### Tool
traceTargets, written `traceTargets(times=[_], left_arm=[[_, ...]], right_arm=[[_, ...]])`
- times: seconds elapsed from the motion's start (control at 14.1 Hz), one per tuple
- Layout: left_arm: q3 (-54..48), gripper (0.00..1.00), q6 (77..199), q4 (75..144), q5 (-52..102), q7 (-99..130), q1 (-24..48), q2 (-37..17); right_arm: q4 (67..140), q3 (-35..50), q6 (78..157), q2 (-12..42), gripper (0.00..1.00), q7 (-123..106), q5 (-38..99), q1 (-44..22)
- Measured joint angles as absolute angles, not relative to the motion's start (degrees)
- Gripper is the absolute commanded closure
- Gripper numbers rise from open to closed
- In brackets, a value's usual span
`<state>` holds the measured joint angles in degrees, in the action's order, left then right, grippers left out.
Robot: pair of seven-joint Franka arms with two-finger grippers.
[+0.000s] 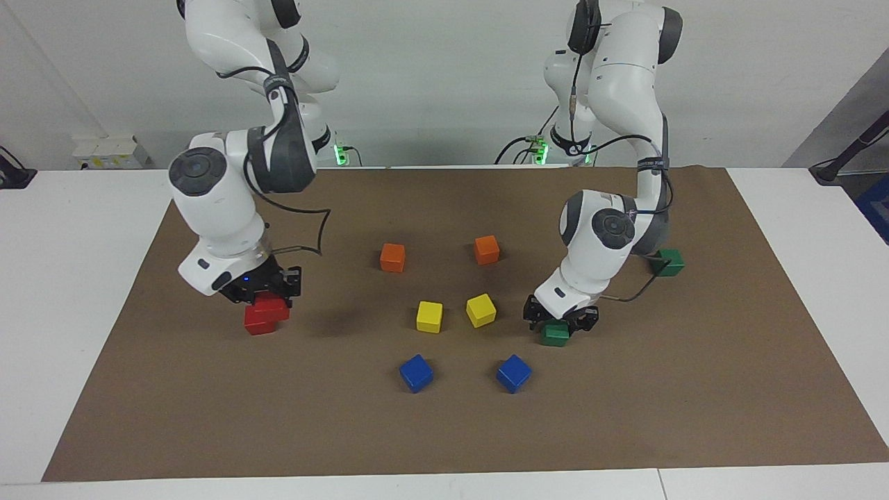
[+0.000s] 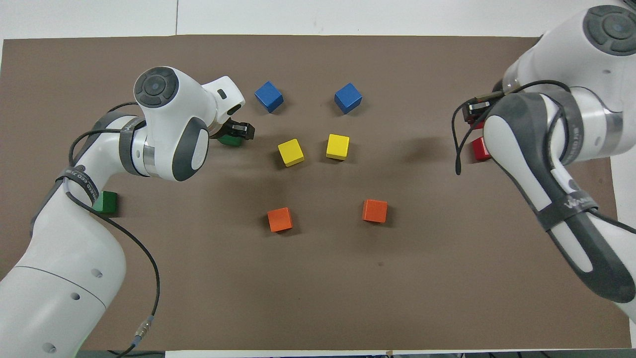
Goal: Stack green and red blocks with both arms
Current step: 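Grasp the second green with the left gripper while the right gripper grasps red, then carry green with the left gripper while the right gripper carries red to red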
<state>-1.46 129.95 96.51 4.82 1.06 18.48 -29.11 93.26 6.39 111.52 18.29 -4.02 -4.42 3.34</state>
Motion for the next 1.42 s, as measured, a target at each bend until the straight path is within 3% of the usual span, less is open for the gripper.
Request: traceTargets(times=[0.21,0.42,0.71,0.99,1.2,1.42], left_arm=[[-1.23,1.0,127.25,95.98,4.81,1.07,18.49,-29.04],[-0.49,1.0,121.01,92.97,4.82,2.31,18.23,-28.66],[0.58,1.0,108.73,91.41,4.81,0.75,10.86,-20.02],[1.29,1.0,104.96,99.41,3.95,-9.36,1.17,-9.6],[1.44,1.0,107.4,106.05,1.63,-15.17,-5.37,-6.5],[1.48,1.0,117.29,114.55,1.39,-17.41,-8.97,-4.48]], right_arm=[[97.32,6.38,117.01,17.48,1.0,-7.75,-4.37,7.66],[99.87,6.53,119.86,17.17,1.0,-7.78,-4.37,7.95],[106.62,6.53,124.37,15.09,1.0,-7.78,-4.37,8.47],[111.43,6.51,128.72,13.39,1.0,-7.78,-4.37,8.65],[112.66,6.51,129.83,13.17,1.0,-7.78,-4.37,8.65],[113.37,6.52,131.8,13.17,1.0,-7.78,-4.37,8.65]])
